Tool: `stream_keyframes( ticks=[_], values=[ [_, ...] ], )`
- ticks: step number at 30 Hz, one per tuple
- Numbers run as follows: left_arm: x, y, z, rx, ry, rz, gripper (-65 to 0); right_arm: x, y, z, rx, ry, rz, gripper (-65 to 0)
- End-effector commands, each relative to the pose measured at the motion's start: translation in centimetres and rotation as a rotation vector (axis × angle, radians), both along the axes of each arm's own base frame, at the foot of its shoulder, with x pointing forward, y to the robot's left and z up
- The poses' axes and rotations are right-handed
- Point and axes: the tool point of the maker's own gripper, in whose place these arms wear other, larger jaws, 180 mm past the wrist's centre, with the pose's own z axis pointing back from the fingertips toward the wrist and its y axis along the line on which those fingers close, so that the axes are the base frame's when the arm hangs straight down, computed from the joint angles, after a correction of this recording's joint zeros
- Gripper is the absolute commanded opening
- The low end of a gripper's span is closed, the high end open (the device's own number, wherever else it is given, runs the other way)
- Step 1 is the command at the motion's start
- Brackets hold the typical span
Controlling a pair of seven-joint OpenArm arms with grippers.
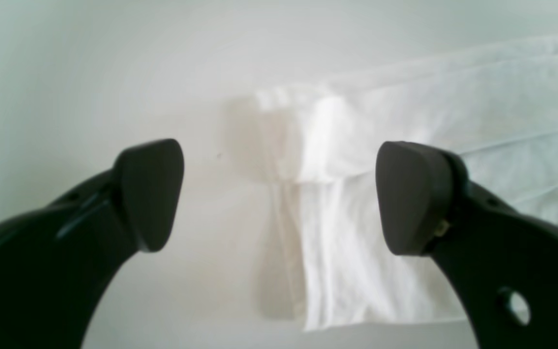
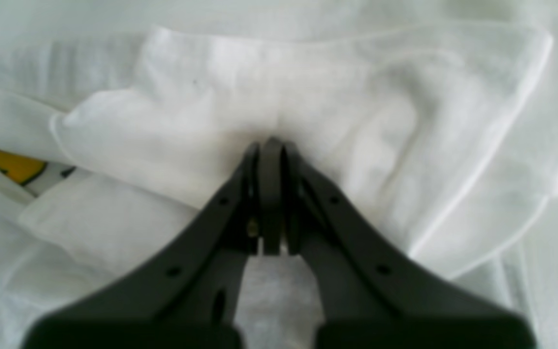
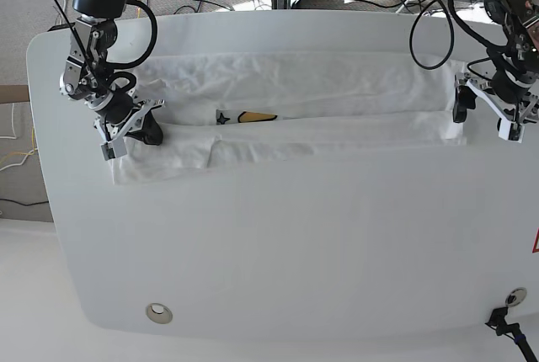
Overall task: Fold the T-shirt properly
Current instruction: 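Grasp the folded strip's end with the left gripper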
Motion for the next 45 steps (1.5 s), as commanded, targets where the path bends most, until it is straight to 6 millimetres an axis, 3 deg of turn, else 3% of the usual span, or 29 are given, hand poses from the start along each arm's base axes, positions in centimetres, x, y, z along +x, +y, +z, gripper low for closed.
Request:
stream_keyframes(
  ticks=[1,6,12,21,24,25,27,32,34,37,39,42,45],
  values=[
    [0.6,-0.2,0.5,-0.087,-0.042,0.002,-6.0,-0.5,-1.2,-0.6,-0.061,0.046,0.0,-65.0],
    [-0.4,0.1,-2.4,-0.176,0.023,0.039,-6.0,-0.4,-0.3,-0.8,-0.041,0.046,0.0,-65.0],
    [-1.2,-0.3,-4.4,-0.214,0.075,0.049,-6.0,-0.6,-0.1,-0.9,-0.036,0.049,0.0,-65.0],
    [-1.3,-5.6,-6.6,-0.251,0.15,-0.084,-6.0,-0.5,-0.1,-0.9,-0.036,0.047,0.0,-65.0],
    [-1.4,-6.5,-6.9,-0.267,0.152,-0.09,-6.1,-0.5,-0.1,-0.9,-0.036,0.047,0.0,-65.0],
    [-1.4,-6.5,-6.9,-0.267,0.152,-0.09,-7.5,-0.5,-0.1,-0.9,-0.036,0.047,0.0,-65.0],
    [-1.3,-6.5,-6.8,-0.267,0.15,-0.09,-16.7,-0.6,-0.1,-0.9,-0.036,0.049,0.0,-65.0],
    [-1.2,-6.5,-6.7,-0.266,0.146,-0.091,-52.4,-0.6,-0.1,-1.0,-0.036,0.05,0.001,-65.0],
    [-1.1,-6.4,-6.6,-0.266,0.139,-0.091,-62.0,-0.6,-0.1,-1.0,-0.035,0.05,0.001,-65.0],
    [-0.7,-6.6,-5.9,-0.263,0.117,-0.1,-65.0,-0.6,0.0,-1.0,-0.033,0.05,0.001,-65.0],
    [0.2,-7.4,-3.7,-0.268,0.051,-0.131,-65.0,-0.7,0.6,-1.2,-0.019,0.052,0.001,-65.0],
    [1.5,-10.2,-0.7,-0.296,-0.042,-0.203,-65.0,-0.7,0.7,-1.2,-0.016,0.052,0.001,-65.0],
    [2.0,-14.4,1.2,-0.328,-0.084,-0.328,-65.0,-0.8,0.8,-1.3,-0.015,0.053,0.001,-65.0]
  ],
)
